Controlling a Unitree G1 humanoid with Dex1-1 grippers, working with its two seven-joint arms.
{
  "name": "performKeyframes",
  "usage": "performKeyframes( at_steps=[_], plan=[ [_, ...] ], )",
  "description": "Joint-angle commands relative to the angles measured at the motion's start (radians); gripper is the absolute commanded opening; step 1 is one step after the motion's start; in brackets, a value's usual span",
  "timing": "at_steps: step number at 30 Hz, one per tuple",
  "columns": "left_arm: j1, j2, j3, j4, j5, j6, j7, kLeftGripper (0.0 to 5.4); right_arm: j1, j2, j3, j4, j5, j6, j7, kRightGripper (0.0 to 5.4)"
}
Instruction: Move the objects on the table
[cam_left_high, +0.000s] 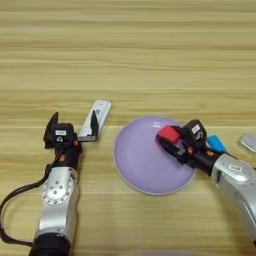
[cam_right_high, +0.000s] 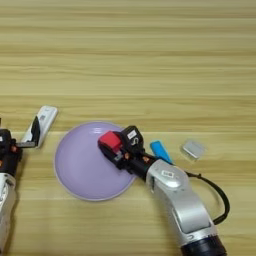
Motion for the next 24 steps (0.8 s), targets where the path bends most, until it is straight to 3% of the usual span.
performKeyframes(
  at_steps=[1,11,24],
  plan=[
    [0.004,-0.003,-0.01,-0.002,0.009,0.01,-0.001,5.4,-0.008,-0.005,0.015,0.011,-0.02,-0.008,0.009,2.63],
    [0.008,-0.001,-0.019,-0.008,0.007,0.011,-0.004,5.4,0.005,-0.015,0.025,-0.02,-0.035,-0.053,0.021,3.69],
    [0.009,-0.002,-0.02,-0.01,0.006,0.012,0.0,5.4,0.017,-0.028,0.024,-0.02,-0.042,-0.038,0.024,4.98]
  ],
)
